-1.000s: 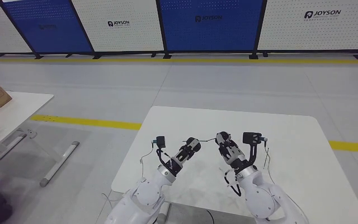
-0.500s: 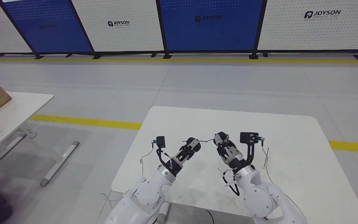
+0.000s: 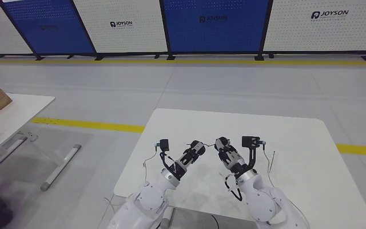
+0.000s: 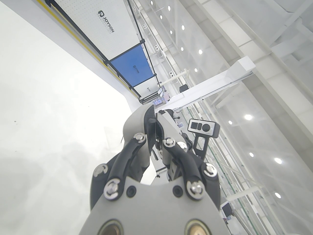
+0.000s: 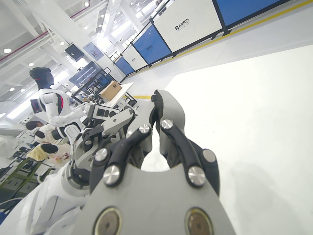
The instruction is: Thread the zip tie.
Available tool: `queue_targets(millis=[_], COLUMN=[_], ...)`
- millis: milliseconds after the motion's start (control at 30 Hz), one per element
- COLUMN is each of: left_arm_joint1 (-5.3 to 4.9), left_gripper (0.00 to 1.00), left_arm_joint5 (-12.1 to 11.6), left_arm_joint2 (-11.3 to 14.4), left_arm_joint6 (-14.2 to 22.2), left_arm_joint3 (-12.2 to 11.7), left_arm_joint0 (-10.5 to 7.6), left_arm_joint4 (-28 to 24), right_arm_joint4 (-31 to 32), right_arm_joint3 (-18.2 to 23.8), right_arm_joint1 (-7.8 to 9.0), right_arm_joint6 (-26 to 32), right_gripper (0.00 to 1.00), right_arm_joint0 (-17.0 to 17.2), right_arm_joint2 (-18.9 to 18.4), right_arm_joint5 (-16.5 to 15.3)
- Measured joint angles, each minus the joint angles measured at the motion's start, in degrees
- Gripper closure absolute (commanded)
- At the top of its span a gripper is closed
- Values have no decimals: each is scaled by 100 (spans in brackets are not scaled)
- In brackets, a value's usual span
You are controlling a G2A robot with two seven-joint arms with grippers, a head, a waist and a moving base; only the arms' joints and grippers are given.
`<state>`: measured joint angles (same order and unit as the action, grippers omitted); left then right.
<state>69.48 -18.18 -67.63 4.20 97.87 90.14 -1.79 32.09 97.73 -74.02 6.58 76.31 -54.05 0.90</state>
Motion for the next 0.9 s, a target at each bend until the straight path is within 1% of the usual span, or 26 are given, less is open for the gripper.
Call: queue_targets(millis=[200, 300, 533, 800, 867, 900], left_arm_joint1=[0, 10, 29, 29, 27, 27], left_gripper=[100, 100, 100, 100, 100, 100], left_arm_joint5=[0, 12, -133, -129, -120, -115], left_arm_joint2=[0, 14, 68, 47, 43, 42], left_arm_joint6=[-1, -74, -80, -71, -64, -69], left_arm_joint3=[0, 1, -12, 0, -4, -4], left_arm_joint0=[-1, -29, -55, -36, -37, -38], left_arm_joint4=[0, 1, -91, -27, 2, 22], right_arm_joint4=[-95, -95, -115, -100, -109, -110], right_arm_joint3=[2, 22, 40, 21, 26, 29], right_arm_joint1=[-29, -35, -65, -95, -100, -102], right_arm_joint6=[-231, -229, -233, -159, -142, -133], right_gripper=[100, 100, 100, 100, 93, 91], right_arm_joint0=[55, 82, 114, 110, 115, 118], right_arm_joint2=[-88, -125, -152, -182, -200, -209], right_arm_joint5=[-91, -113, -156, -111, -112, -114])
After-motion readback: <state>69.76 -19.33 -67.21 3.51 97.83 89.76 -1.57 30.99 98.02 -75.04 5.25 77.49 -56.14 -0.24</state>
